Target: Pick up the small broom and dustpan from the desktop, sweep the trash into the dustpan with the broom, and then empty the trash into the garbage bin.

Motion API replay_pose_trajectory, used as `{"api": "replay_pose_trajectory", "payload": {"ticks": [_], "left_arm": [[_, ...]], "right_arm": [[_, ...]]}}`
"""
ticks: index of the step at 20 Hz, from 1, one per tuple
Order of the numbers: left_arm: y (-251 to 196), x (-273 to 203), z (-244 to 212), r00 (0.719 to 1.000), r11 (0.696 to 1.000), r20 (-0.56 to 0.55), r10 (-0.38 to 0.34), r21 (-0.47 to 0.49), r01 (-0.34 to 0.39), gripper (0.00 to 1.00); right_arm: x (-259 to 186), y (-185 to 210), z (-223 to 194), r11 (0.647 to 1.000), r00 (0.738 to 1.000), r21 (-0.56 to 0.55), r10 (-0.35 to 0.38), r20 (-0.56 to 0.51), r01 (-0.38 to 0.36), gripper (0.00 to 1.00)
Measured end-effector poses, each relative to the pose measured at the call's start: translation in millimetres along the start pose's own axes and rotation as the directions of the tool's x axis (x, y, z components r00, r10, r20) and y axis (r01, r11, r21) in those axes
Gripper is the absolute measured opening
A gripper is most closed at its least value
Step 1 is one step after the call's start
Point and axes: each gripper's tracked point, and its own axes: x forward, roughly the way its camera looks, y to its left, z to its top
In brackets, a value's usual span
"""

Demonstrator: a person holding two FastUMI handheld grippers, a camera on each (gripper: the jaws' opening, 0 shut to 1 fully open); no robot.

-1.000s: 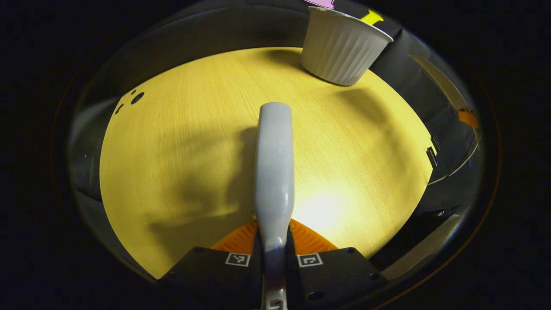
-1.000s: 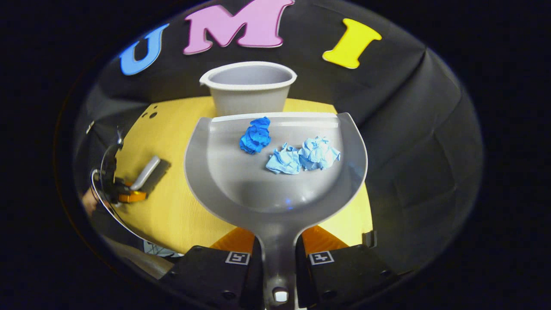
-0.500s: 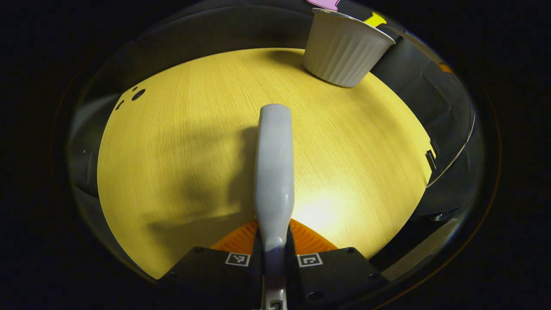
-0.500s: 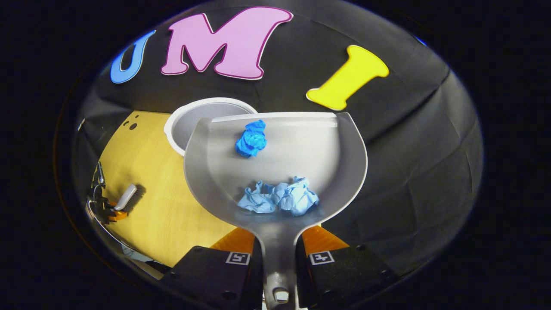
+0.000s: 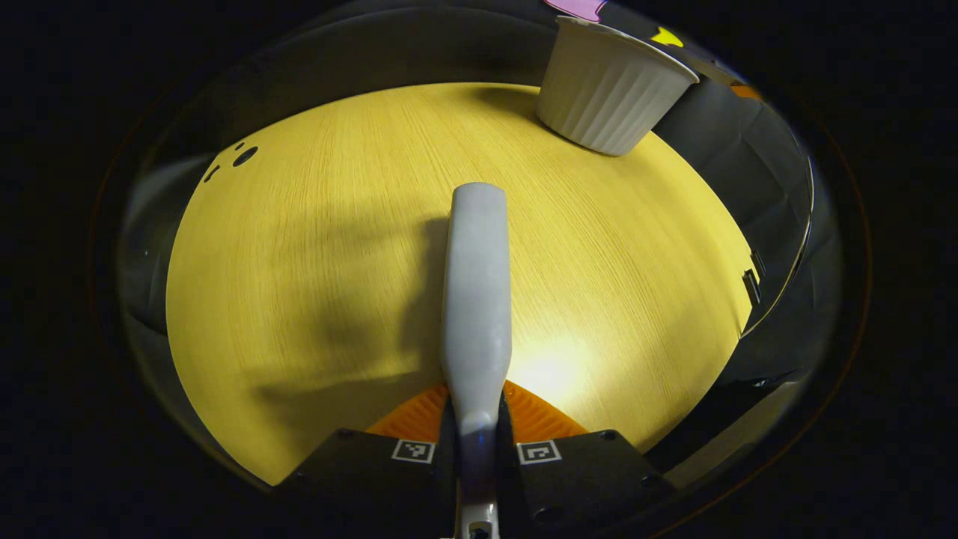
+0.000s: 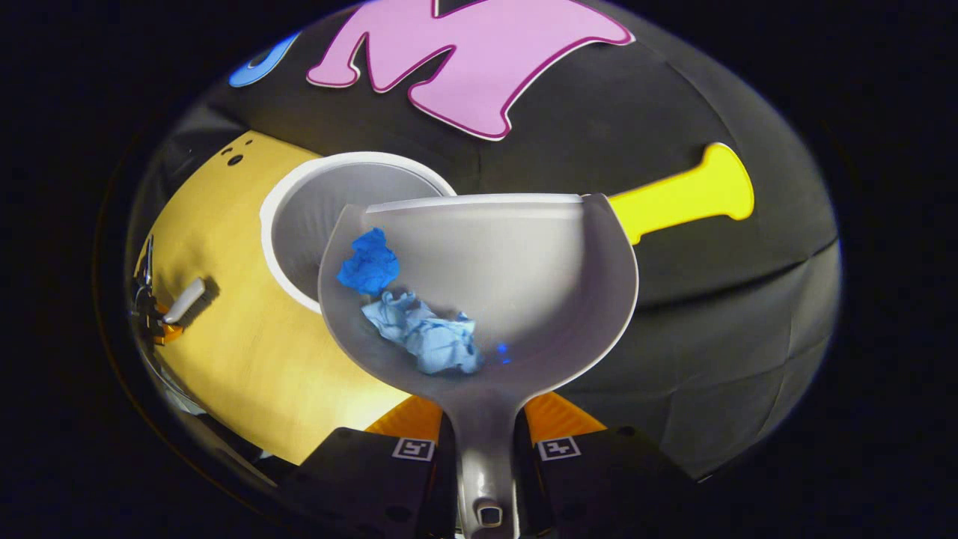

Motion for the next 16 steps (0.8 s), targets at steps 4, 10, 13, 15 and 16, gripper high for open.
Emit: {"api": "replay_pose_trajectory", "payload": {"ticks": [4,10,13,15,16], "left_arm": [[-4,-1,1,1.000,1.000,0.000,0.007,0.016,-0.007,0.26],[-3,2,4,1.000,1.000,-0.001,-0.003,0.023,0.003,0.25],[-2,1,5,1.000,1.000,0.001,0.000,0.019,0.000,0.25],[-1,2,5,1.000,1.000,0.000,0.001,0.017,-0.001,0.26],[-2,2,5,1.000,1.000,0.001,0.000,0.014,0.000,0.29]], "right_arm": [[1,1,3,0.991,0.999,-0.131,0.002,-0.053,-0.009,0.35],[2,-8,23,0.937,0.993,-0.348,-0.039,-0.110,-0.002,0.35],[-1,-12,28,0.895,0.990,-0.446,-0.057,-0.133,-0.008,0.35],[-1,-11,31,0.870,0.988,-0.493,-0.063,-0.141,-0.015,0.35],[0,-10,34,0.858,0.988,-0.513,-0.063,-0.141,-0.019,0.35]]}}
